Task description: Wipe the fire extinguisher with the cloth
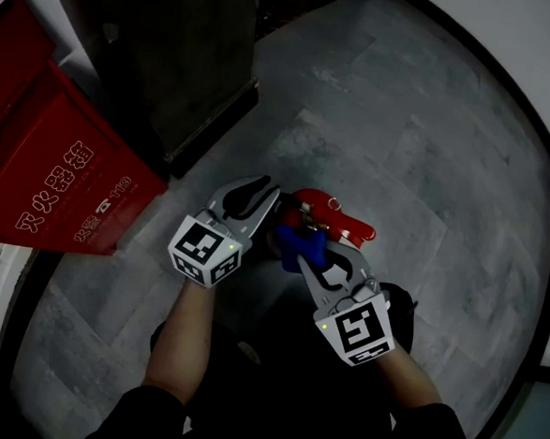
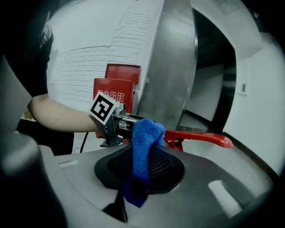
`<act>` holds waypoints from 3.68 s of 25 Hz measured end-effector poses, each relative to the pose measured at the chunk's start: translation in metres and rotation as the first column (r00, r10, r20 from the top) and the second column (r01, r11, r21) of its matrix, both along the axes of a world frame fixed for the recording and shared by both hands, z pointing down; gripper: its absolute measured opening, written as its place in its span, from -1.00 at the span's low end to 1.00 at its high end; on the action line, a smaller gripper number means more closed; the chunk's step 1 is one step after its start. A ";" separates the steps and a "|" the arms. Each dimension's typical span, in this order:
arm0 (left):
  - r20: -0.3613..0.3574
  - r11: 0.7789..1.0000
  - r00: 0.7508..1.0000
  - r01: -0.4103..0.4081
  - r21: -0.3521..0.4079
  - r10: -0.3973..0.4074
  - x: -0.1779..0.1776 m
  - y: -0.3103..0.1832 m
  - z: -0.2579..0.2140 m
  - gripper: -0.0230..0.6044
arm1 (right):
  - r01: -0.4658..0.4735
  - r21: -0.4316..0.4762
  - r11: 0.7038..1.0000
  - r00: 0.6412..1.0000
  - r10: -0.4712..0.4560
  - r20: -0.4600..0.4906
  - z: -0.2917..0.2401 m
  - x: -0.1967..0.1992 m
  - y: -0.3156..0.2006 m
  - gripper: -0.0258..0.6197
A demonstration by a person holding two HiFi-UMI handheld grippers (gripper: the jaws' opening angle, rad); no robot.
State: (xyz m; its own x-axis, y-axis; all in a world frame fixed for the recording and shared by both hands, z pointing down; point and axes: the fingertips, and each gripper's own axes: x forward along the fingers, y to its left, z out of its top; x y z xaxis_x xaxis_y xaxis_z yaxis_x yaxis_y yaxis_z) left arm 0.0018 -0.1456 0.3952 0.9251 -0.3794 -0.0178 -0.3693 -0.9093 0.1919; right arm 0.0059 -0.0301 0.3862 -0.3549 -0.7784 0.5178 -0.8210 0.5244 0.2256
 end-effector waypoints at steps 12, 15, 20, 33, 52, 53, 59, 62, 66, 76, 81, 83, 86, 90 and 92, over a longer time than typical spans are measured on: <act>0.016 0.997 0.998 0.068 -0.037 -0.067 -0.024 -0.014 0.012 -0.65 | -0.036 0.178 0.983 0.997 0.048 -0.059 -0.039 -0.031 -0.039 -0.70; 0.012 0.995 0.996 0.083 -0.046 -0.083 -0.030 -0.016 0.011 -0.65 | -0.056 0.222 0.973 0.992 0.080 -0.100 -0.046 -0.033 -0.054 -0.70; -0.026 0.988 0.990 0.136 -0.066 -0.138 -0.044 -0.026 0.005 -0.65 | -0.093 0.163 0.982 0.961 0.132 -0.244 -0.027 -0.036 -0.069 -0.70; -0.021 0.986 0.989 0.143 -0.084 -0.145 -0.054 -0.027 0.010 -0.65 | 0.060 0.037 0.998 0.909 -0.040 -0.414 0.013 -0.047 -0.032 -0.71; -0.056 0.984 0.985 0.160 -0.078 -0.165 -0.051 -0.005 -0.007 -0.65 | 0.218 0.156 0.963 0.944 -0.249 0.218 -0.084 -0.009 0.009 -0.70; -0.061 0.983 0.983 0.170 -0.072 -0.175 -0.051 -0.006 -0.011 -0.65 | 0.214 0.172 0.962 0.920 -0.257 0.295 -0.098 -0.003 0.011 -0.70; -0.063 0.978 0.976 0.207 -0.029 -0.209 -0.043 -0.012 -0.027 -0.65 | 0.186 0.329 0.926 0.806 -0.335 0.487 -0.161 0.065 0.026 -0.70; -0.055 0.981 0.979 0.195 0.009 -0.194 -0.036 -0.012 -0.039 -0.65 | 0.122 0.369 0.921 0.805 -0.309 0.506 -0.164 0.097 0.026 -0.70; -0.006 0.976 0.978 0.209 0.063 -0.209 -0.046 -0.029 -0.061 -0.69 | 0.050 0.362 0.931 0.814 -0.249 0.525 -0.150 0.132 0.007 -0.70; 0.034 0.943 0.953 0.304 -0.137 -0.302 -0.079 0.029 -0.191 -0.71 | 0.007 0.196 0.981 0.850 -0.109 0.515 -0.241 0.136 -0.005 -0.70; 0.073 0.858 0.905 0.421 -0.294 -0.419 -0.086 0.075 -0.289 -0.76 | -0.028 0.156 0.987 0.831 -0.064 0.553 -0.347 0.145 0.021 -0.71; 0.035 0.850 0.901 0.420 -0.317 -0.432 -0.084 0.095 -0.338 -0.84 | -0.039 0.138 0.990 0.818 -0.047 0.574 -0.388 0.153 0.033 -0.70; 0.026 0.874 0.908 0.409 -0.261 -0.418 -0.081 0.121 -0.405 -0.92 | -0.050 0.144 0.988 0.799 -0.047 0.599 -0.448 0.161 0.053 -0.71; 0.106 0.907 0.911 0.408 -0.105 -0.398 -0.110 0.156 -0.461 -0.93 | -0.059 0.196 0.979 0.820 -0.065 0.569 -0.489 0.154 0.098 -0.71; 0.064 0.906 0.908 0.417 -0.075 -0.413 -0.127 0.168 -0.479 -0.93 | -0.059 0.190 0.980 0.840 -0.054 0.540 -0.490 0.152 0.115 -0.71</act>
